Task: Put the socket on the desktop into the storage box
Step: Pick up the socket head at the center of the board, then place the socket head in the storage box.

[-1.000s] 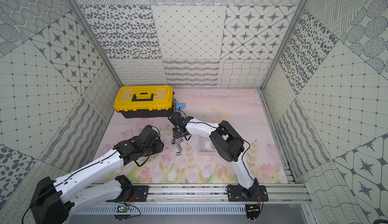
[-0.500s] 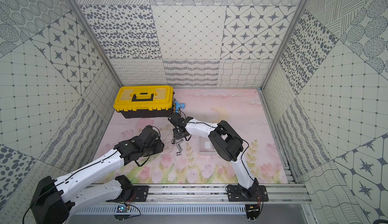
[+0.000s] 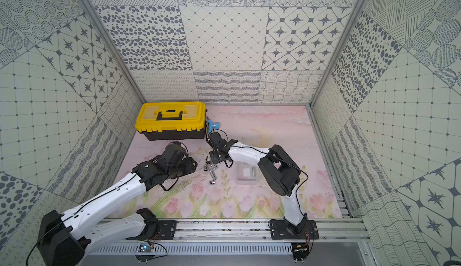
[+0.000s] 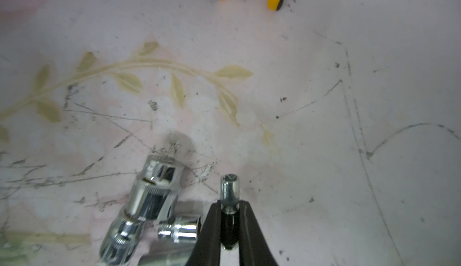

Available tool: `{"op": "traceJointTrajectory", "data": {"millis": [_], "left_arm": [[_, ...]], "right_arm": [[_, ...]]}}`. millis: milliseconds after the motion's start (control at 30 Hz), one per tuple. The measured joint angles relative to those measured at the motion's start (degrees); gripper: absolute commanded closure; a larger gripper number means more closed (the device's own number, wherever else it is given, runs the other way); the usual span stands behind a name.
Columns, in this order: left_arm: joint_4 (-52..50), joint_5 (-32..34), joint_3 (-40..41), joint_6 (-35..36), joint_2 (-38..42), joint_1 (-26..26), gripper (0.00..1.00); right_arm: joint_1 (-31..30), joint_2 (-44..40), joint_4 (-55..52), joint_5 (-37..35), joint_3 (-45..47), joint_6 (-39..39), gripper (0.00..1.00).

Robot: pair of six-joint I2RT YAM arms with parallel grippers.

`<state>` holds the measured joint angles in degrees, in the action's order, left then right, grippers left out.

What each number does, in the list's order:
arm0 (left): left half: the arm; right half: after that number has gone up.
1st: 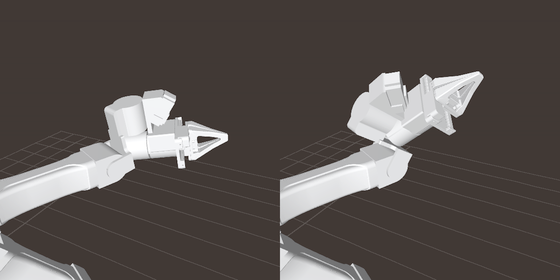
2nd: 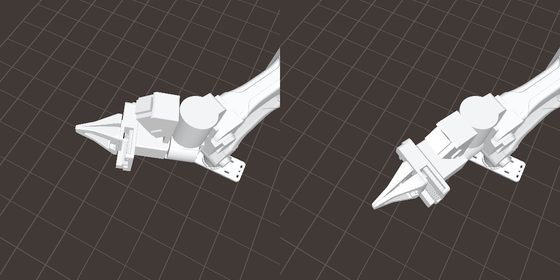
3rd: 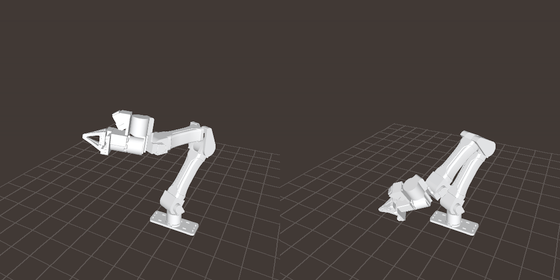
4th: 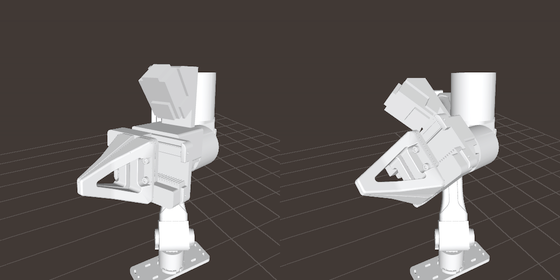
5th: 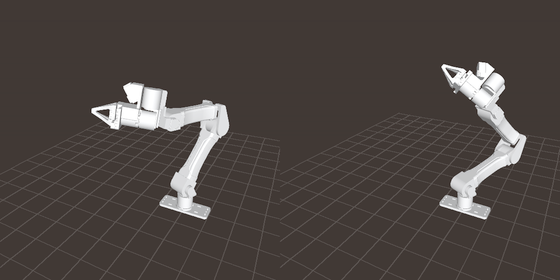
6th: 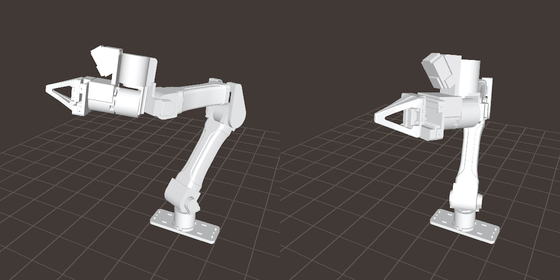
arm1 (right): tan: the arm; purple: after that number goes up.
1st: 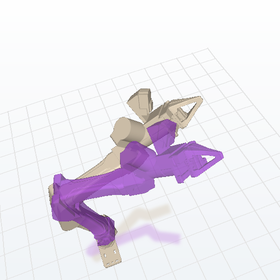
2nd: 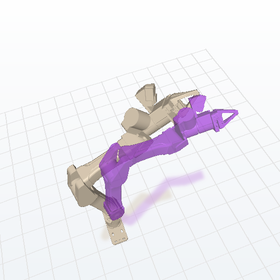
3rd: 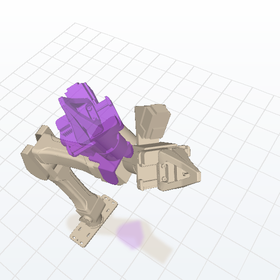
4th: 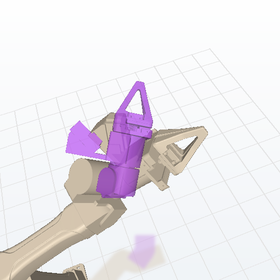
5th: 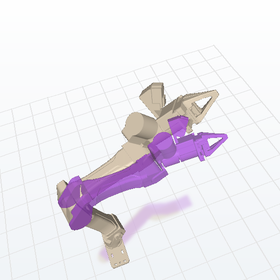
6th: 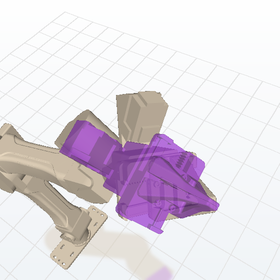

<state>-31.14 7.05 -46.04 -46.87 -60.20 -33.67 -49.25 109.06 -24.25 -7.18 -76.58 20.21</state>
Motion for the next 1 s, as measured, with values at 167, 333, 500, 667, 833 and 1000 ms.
{"op": "traceJointTrajectory", "data": {"millis": [167,333,500,667,833,1000], "left_arm": [[1.53,-4.37,-2.14,0.44,0.74,0.98,0.44],[6.71,-12.59,-2.4,-0.74,0.87,1.27,0.43],[13.62,-20.17,-1.6,-4.02,-0.85,1.27,0.43],[20.46,-26.97,-0.42,-8.0,-4.0,1.27,0.51],[24.94,-31.67,0.39,-10.82,-6.19,1.27,0.6],[27.43,-34.12,0.9,-12.55,-6.91,1.27,0.78]], "right_arm": [[0.11,-16.0,6.45,3.37,8.55,-0.09,1.0],[0.55,-27.5,11.96,11.63,17.35,0.81,1.0],[0.55,-32.7,13.9,18.03,24.2,2.45,1.0],[0.55,-33.86,14.99,22.4,25.92,3.82,1.0],[0.55,-34.05,16.26,25.2,25.97,4.76,1.0],[0.55,-34.05,17.16,26.58,25.97,5.07,1.0]]}}
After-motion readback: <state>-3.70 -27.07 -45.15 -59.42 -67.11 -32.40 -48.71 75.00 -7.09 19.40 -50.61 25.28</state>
